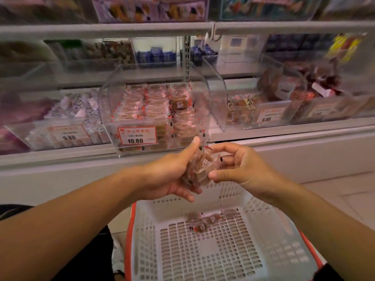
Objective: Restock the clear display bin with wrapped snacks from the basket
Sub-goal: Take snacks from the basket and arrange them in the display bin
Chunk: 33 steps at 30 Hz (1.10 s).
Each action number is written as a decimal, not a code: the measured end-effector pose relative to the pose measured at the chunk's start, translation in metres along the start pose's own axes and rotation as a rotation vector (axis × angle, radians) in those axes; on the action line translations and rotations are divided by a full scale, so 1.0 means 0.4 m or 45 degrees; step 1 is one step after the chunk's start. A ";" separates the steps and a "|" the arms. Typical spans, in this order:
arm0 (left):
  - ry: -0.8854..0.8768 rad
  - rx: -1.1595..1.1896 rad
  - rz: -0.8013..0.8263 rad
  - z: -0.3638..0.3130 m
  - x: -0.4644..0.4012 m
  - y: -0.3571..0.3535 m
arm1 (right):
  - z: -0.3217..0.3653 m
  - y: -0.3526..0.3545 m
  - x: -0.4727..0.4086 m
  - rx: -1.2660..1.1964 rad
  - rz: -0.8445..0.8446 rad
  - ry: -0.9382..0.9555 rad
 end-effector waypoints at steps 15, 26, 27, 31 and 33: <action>0.116 -0.118 0.356 -0.093 -0.045 0.014 | 0.059 0.034 -0.005 0.674 0.063 0.335; 0.048 -0.214 0.353 -0.097 -0.050 0.006 | 0.093 0.011 0.012 0.651 0.035 0.428; 0.050 -0.230 0.338 -0.103 -0.047 0.007 | 0.111 0.009 0.013 0.700 0.063 0.462; -0.071 -0.293 0.274 -0.146 -0.028 0.019 | 0.204 -0.020 -0.004 1.027 0.234 0.639; -0.156 -0.225 0.218 -0.181 -0.014 0.039 | 0.260 -0.033 -0.033 1.140 0.265 0.697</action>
Point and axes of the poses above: each hand's wrist, its own x-axis away from the middle knuckle, its own y-axis out of the back of the hand, z = x × y, the point moved 3 cm from there along -x, towards the middle knuckle, and after that the axes turned 12 degrees about -z, right-handed, at the moved point
